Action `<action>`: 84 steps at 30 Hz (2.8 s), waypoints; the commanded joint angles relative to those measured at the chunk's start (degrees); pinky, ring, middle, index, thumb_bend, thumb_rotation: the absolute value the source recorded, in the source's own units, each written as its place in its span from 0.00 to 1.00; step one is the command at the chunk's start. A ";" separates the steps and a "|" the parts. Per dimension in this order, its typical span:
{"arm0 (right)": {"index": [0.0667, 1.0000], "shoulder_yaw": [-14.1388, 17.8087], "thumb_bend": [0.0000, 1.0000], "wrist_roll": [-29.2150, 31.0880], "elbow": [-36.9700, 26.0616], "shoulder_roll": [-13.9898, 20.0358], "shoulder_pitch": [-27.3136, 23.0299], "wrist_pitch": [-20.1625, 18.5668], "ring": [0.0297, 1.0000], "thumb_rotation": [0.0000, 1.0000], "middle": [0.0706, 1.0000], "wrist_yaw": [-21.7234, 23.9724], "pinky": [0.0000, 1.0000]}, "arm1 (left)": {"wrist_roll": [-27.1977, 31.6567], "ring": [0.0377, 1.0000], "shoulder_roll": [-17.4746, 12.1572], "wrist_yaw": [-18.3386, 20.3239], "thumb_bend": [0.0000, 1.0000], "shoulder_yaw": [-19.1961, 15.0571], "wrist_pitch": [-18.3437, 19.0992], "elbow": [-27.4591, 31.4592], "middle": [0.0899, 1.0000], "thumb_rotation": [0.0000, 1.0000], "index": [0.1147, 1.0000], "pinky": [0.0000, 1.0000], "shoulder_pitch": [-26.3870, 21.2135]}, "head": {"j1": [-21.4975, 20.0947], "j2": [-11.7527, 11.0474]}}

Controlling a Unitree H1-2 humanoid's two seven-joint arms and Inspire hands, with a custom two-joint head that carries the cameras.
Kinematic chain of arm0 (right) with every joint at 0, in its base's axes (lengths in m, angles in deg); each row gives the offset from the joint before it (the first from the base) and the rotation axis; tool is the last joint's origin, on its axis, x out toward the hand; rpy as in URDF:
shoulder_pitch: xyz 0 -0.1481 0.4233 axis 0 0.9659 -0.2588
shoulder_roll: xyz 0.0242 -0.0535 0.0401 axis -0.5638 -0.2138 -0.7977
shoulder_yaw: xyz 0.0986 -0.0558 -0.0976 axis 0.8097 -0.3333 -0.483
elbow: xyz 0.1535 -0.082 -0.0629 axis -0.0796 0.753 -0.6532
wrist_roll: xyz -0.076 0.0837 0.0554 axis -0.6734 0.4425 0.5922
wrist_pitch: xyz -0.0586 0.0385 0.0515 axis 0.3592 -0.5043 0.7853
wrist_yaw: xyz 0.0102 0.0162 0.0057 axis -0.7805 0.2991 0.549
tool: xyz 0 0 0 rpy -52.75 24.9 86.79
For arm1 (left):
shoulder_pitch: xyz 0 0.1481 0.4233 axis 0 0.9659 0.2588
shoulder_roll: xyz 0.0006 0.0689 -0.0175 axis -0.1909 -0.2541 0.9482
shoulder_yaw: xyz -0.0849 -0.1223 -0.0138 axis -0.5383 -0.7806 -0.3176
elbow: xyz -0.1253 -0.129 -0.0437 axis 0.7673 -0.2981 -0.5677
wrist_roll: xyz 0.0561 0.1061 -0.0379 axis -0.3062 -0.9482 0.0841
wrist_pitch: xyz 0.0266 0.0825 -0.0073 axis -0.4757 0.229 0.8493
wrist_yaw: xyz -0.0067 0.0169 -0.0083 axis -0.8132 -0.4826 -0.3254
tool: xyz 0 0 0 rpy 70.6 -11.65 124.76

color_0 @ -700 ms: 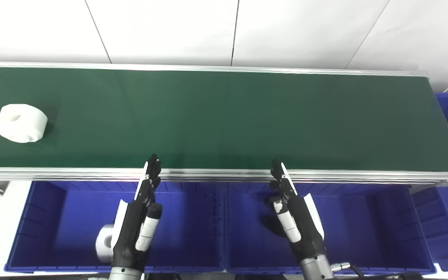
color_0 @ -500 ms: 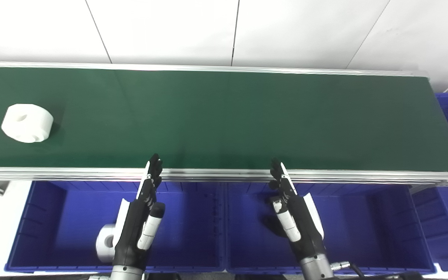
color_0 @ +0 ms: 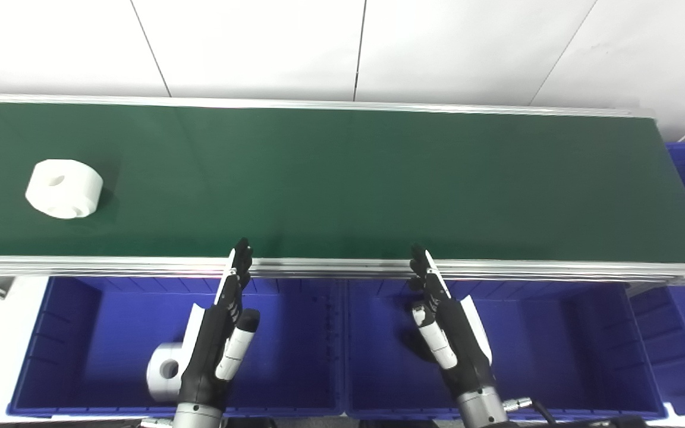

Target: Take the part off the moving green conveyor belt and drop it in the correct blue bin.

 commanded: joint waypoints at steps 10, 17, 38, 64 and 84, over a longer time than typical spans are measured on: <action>1.00 -0.21 0.79 1.06 -0.92 0.90 1.08 4.76 0.98 0.95 0.99 0.64 1.00 | -0.23 1.00 0.65 -0.74 0.73 0.58 -3.48 0.76 1.00 0.98 1.00 1.00 0.60 | 1.78 -1.10; 1.00 -0.08 0.78 2.22 0.13 1.50 1.46 5.94 0.98 0.95 0.98 0.99 1.00 | -0.45 1.00 0.78 -1.18 0.70 1.18 -4.78 -0.53 1.00 0.97 1.00 1.00 1.01 | 5.32 -4.93; 1.00 4.28 0.80 6.01 14.56 5.10 -2.44 16.60 0.99 0.97 1.00 2.29 1.00 | -6.57 0.93 5.72 -7.88 0.75 2.22 -16.62 -16.25 0.95 0.86 0.90 0.88 -2.28 | 20.62 -18.41; 1.00 3.86 0.79 4.55 11.42 3.75 -1.65 15.08 0.99 0.99 1.00 2.86 0.99 | -21.31 0.68 -6.47 -6.76 0.93 0.05 -12.68 10.87 0.70 0.32 0.69 0.57 -11.49 | 14.43 -11.53; 1.00 2.26 0.80 1.44 4.83 -0.20 -0.18 9.77 0.94 0.99 0.97 2.00 0.94 | -31.43 0.75 -18.59 17.38 1.00 -0.45 -2.97 -1.43 0.76 0.18 0.74 0.73 -47.11 | 9.96 -6.38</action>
